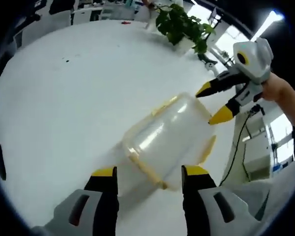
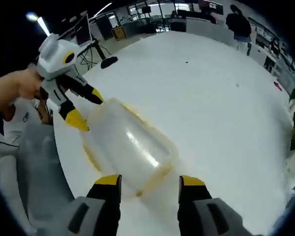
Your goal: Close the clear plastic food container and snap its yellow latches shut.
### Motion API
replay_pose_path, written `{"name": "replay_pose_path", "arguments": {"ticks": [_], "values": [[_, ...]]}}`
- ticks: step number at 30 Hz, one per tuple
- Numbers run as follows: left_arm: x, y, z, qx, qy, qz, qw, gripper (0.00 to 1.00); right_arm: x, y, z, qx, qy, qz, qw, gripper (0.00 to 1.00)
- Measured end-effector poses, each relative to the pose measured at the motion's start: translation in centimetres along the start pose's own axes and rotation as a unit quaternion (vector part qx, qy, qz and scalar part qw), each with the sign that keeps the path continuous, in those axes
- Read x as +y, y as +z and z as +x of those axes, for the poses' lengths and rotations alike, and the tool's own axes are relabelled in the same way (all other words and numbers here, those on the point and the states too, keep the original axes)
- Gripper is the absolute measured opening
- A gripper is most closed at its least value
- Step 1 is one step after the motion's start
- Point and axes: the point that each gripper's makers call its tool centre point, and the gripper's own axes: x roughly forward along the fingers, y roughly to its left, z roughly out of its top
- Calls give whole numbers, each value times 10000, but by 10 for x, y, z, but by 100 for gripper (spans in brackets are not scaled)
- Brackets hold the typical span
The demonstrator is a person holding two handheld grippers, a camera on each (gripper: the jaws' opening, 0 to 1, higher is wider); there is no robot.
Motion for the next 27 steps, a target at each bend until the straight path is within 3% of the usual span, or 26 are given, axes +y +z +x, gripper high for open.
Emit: {"name": "replay_pose_path", "arguments": {"ticks": [2, 5, 7, 11, 12, 14, 16, 24, 27], "values": [[-2, 1, -2, -28, 21, 219, 9998, 49, 3, -1, -2, 4, 76, 138, 9999, 44], [-7, 5, -5, -137, -116, 348, 9992, 48, 11, 10, -7, -244, 302, -1, 9992, 43], [-8, 9, -8, -241, -112, 726, 9970, 45, 10, 14, -9, -267, 223, -285, 9990, 42], [-11, 13, -11, -338, -145, 959, 9947, 46, 11, 21, -13, -359, 155, -969, 9945, 38], [-16, 16, -11, -414, -279, 1046, 9933, 48, 12, 20, -14, -356, 182, -932, 9948, 38], [-16, 17, -12, -455, -263, 1180, 9916, 49, 13, 23, -15, -405, 219, -937, 9945, 38], [-19, 19, -14, -504, -306, 1276, 9901, 49, 20, 27, -16, -519, 325, -1176, 9912, 37], [-34, 40, -19, -884, -541, 2016, 9740, 39, 31, 42, -15, -802, 436, -1716, 9809, 36], [-42, 45, -17, -928, -653, 2048, 9722, 36, 34, 44, -12, -807, 479, -1847, 9783, 34]]}}
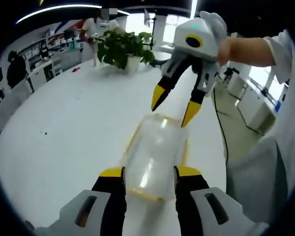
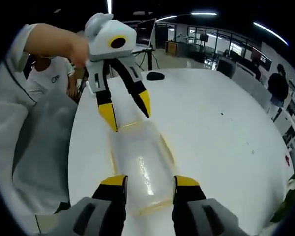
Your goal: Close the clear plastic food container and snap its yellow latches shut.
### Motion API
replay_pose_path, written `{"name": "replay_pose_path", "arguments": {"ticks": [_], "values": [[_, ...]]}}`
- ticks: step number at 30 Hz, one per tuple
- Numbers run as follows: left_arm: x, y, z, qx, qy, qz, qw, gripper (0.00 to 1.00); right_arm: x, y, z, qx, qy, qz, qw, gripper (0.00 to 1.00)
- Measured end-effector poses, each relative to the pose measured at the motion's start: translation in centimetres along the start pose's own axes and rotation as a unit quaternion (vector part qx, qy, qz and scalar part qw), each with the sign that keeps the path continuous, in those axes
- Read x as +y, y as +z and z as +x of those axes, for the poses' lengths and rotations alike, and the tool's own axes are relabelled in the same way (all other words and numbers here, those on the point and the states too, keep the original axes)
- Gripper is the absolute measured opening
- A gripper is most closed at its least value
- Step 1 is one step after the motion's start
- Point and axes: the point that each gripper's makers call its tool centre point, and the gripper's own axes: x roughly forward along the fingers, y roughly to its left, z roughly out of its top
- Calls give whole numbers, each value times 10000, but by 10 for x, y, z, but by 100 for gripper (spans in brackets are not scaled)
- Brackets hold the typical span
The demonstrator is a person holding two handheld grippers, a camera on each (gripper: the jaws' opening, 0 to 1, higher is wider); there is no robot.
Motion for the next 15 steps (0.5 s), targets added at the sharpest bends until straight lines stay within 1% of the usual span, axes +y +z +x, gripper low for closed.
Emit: {"name": "replay_pose_path", "arguments": {"ticks": [4, 7, 11, 15], "values": [[-8, 4, 8, 59, -139, 220, 9996, 34, 0, 2, 4, -19, 40, -14, 10000, 33], [-13, 7, 12, 1, -266, 328, 9991, 34, 1, 3, 5, -15, 70, -72, 9999, 32], [-15, 12, 15, -74, -300, 395, 9987, 31, 3, 4, 6, -64, 139, -130, 9998, 30], [-15, 12, 19, 2, -317, 508, 9982, 30, 1, 6, 8, -82, 134, -181, 9997, 29]]}}
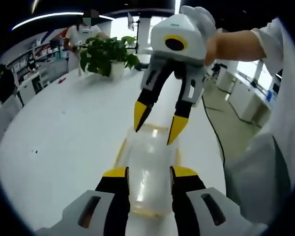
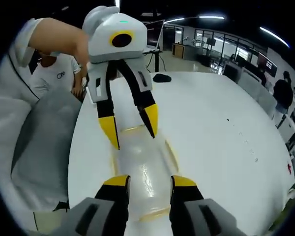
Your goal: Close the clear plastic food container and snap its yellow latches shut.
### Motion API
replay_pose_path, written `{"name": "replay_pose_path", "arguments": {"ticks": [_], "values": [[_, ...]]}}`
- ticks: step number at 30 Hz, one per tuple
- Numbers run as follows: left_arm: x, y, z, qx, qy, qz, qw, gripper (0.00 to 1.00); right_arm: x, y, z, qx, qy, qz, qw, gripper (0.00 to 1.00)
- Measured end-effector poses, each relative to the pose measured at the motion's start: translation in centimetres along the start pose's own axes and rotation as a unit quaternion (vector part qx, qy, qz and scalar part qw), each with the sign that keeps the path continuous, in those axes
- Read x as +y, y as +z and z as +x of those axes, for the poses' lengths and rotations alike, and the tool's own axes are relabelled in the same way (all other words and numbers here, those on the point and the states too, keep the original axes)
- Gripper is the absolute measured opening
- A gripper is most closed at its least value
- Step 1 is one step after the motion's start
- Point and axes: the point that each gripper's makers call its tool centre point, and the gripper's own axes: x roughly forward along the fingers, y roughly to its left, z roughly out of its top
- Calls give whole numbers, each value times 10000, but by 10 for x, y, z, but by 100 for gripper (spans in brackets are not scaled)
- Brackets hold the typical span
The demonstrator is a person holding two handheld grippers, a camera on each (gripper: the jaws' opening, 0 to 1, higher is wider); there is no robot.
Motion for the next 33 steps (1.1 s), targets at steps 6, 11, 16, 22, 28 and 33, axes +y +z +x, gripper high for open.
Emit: {"name": "replay_pose_path", "arguments": {"ticks": [6, 11, 16, 22, 28, 33], "values": [[-2, -2, 11, 193, -131, 279, 9993, 28, -1, 7, 9, 10, 81, -55, 10000, 32], [-10, -5, 21, 370, -220, 610, 9972, 27, 1, 15, 16, -28, 235, -195, 9995, 32], [-16, -7, 27, 454, -309, 746, 9957, 27, 1, 17, 21, 88, 294, -349, 9989, 33], [-18, -7, 28, 442, -341, 775, 9954, 27, 0, 9, 29, 321, 445, -406, 9977, 28], [-22, -7, 30, 447, -249, 920, 9944, 29, -2, 9, 31, 349, 459, -480, 9972, 37], [-32, -14, 35, 574, -303, 1089, 9919, 44, -13, 4, 35, 496, 344, -467, 9971, 49]]}}
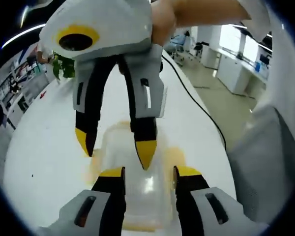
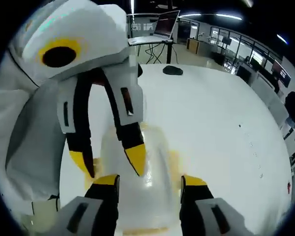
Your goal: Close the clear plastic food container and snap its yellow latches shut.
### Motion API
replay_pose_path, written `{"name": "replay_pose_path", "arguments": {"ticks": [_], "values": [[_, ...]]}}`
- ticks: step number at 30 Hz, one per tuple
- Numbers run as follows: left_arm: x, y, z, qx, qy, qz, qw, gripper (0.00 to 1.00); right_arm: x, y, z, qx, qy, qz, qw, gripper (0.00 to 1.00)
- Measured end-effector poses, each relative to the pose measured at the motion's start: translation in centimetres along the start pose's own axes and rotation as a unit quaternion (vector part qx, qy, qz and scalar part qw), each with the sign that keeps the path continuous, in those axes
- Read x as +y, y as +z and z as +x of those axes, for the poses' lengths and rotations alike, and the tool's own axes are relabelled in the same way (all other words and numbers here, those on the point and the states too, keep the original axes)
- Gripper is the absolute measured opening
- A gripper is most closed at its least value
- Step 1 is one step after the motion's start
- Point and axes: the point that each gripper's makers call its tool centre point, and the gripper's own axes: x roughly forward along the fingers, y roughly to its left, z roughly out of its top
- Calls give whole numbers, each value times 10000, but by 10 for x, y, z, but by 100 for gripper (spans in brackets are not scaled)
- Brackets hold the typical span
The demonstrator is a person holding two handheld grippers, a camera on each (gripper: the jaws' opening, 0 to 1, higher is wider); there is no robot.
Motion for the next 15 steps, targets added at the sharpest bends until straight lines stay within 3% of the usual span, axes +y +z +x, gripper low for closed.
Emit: {"name": "replay_pose_path", "arguments": {"ticks": [7, 9, 10, 11, 13, 15], "values": [[3, 1, 1, 74, 191, 216, 9996, 51, 1, -7, 5, 295, 170, -231, 9992, 50], [12, 1, 0, 195, 560, 726, 9956, 49, 3, -6, 5, 259, 247, -83, 9993, 49], [7, -5, 3, 328, 547, 839, 9944, 48, 2, -9, 4, 286, 260, 153, 9991, 50], [6, -10, 5, 499, 571, 986, 9922, 48, 0, -9, 4, 280, 272, 107, 9992, 51], [5, -14, 8, 619, 681, 1118, 9895, 49, 1, -8, 4, 280, 293, 143, 9991, 51], [4, -13, 9, 549, 745, 1089, 9897, 50, 2, -8, 4, 316, 325, 110, 9989, 51]]}}
